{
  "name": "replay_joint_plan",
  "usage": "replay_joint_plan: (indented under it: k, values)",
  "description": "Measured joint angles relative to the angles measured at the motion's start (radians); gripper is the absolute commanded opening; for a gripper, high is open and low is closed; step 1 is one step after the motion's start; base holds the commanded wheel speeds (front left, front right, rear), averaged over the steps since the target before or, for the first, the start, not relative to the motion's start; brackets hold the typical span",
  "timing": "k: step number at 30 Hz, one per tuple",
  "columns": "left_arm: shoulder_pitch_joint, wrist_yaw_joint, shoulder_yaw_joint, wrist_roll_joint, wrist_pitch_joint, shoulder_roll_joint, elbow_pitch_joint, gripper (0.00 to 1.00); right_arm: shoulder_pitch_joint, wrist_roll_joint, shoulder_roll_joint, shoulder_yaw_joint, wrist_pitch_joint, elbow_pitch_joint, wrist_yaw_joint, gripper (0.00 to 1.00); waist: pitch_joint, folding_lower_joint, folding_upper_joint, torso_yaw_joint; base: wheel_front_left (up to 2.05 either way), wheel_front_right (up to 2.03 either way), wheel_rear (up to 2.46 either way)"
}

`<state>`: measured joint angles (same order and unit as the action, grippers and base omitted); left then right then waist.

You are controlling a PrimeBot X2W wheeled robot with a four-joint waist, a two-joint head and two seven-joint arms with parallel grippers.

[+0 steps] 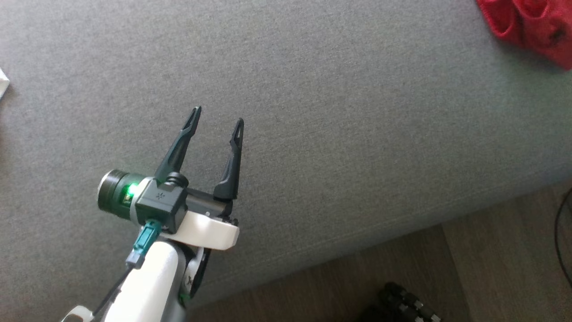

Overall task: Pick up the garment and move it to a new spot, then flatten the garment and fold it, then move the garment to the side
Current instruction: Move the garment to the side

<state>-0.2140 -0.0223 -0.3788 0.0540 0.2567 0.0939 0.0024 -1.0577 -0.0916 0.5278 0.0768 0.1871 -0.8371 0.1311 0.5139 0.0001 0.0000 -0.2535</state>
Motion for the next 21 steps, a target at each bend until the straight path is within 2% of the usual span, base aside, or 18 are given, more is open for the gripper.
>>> replay_joint_plan:
  k: [4, 9, 21]
  values:
    - [0.001, -0.001, 0.000, 0.001, 0.000, -0.006, 0.001, 1.00, 0.026, -0.042, -0.106, -0.084, 0.028, 0.072, 0.000, 1.00, -0.027, 0.0000, 0.0000, 0.005, 0.00, 0.00, 0.00]
    - [0.008, -0.022, 0.007, 0.023, 0.000, -0.018, 0.007, 1.00, 0.147, 0.015, -0.267, -0.075, 0.055, 0.163, 0.000, 1.00, -0.078, 0.0000, 0.0000, 0.019, 0.00, 0.00, 0.00]
    - [0.128, -0.099, 0.064, 0.095, 0.000, -0.039, 0.025, 1.00, 0.490, 0.148, -0.436, -0.025, 0.065, 0.317, 0.000, 1.00, -0.252, -0.0002, 0.0000, 0.119, 0.00, 0.00, 0.00]
